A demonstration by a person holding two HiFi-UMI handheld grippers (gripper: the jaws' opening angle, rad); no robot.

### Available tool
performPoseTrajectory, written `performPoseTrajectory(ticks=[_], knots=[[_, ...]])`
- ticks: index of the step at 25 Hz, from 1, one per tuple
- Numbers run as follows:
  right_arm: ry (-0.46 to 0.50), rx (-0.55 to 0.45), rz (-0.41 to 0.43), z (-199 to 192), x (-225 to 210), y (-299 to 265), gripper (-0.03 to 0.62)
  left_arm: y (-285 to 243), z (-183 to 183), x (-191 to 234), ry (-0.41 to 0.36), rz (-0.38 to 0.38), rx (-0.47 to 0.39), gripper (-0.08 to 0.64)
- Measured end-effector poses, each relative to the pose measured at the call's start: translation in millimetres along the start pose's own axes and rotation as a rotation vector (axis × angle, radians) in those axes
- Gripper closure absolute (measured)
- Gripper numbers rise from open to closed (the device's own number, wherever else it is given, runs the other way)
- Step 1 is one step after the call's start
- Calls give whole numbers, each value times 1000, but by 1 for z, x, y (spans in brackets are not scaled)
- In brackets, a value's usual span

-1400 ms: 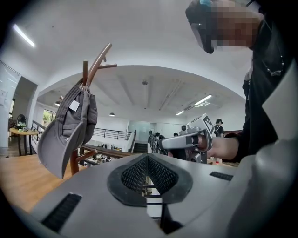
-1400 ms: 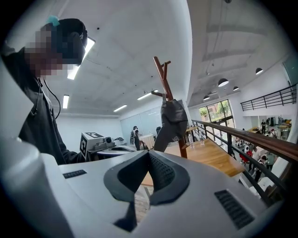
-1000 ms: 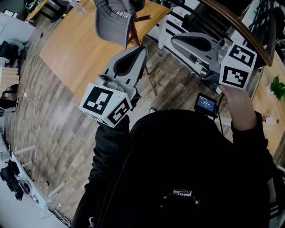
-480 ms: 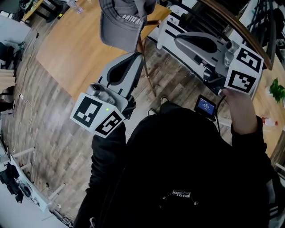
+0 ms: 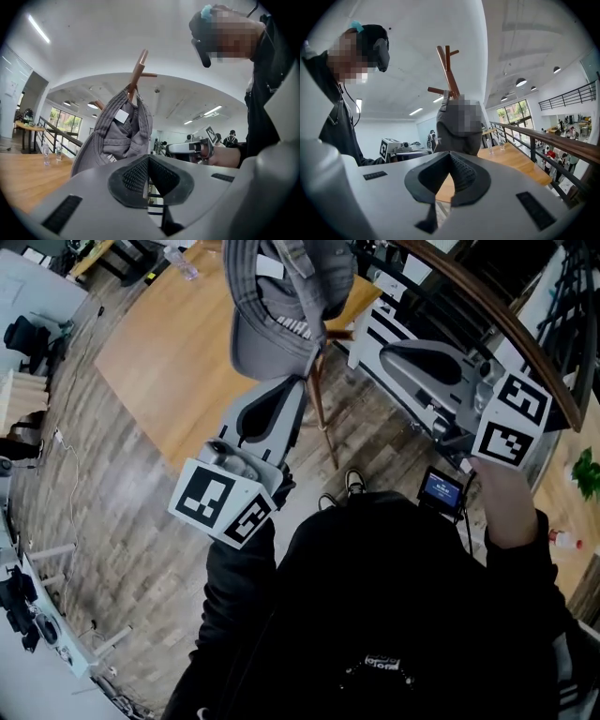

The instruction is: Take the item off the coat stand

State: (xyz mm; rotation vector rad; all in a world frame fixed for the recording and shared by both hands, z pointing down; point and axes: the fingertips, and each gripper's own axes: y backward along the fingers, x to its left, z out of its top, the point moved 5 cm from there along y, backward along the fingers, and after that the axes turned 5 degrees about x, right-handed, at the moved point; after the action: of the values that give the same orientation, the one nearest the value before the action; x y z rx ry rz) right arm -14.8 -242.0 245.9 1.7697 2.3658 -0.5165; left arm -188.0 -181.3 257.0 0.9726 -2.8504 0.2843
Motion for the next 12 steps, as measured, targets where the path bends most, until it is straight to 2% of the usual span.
performPoseTrajectory(ticks=[6, 12], knots=[[0, -22, -16, 6, -1, 2, 575, 4, 5, -5, 1, 27, -2, 560], [-36, -35, 16, 16, -2, -18, 574, 25, 15, 11, -18, 80, -20, 561]])
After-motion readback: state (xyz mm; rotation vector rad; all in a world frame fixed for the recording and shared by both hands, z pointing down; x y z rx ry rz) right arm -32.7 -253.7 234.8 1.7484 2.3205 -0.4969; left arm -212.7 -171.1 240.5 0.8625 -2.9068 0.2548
